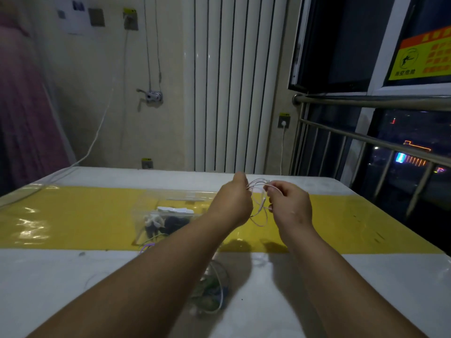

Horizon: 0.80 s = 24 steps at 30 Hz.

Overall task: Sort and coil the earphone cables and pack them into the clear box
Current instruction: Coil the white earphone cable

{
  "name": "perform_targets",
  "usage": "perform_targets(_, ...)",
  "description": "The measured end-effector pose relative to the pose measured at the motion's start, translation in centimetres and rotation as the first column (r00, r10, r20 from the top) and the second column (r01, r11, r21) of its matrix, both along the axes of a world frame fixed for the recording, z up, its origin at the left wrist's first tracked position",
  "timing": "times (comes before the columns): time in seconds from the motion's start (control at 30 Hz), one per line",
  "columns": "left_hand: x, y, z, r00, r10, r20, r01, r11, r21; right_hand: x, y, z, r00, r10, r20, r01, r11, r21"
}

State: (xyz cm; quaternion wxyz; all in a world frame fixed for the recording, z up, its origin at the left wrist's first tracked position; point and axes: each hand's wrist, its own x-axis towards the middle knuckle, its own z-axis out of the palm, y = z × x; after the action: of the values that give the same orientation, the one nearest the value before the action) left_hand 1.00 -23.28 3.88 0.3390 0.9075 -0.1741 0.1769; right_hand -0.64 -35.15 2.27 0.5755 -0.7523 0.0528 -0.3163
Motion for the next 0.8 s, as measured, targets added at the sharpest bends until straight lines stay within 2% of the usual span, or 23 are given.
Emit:
perform_targets(0.23,-2.2,5.6,3.2,0.990,0.050,0.132,-0.024,0.980,-0.195,-1.4,6.2,2.8,0.986,0.083,0.143,-0.083,0.997,-0.004)
perform_targets(0.43,-3.6,13.3,2.7,0.980,0.163,0.114,-0.126,0.953,-0.275,-2.5,13.6,3.0,0.966,0.186,0.181,-0.171,0.981,-0.093)
perform_targets(0.67,-4.5,22.2,0.0,0.963,0.260,-0.072,-0.261,0.833,-0.487,-3.1,21.5,1.8,0.940,0.314,0.134,-0.304,0.948,-0.090)
perform_targets(0.8,-4.4,26.1,-1.7,0.951,0.204,-0.232,-0.302,0.772,-0.560,-3.1,24.5,-0.4,0.902,0.432,-0.015,-0.429,0.890,-0.157)
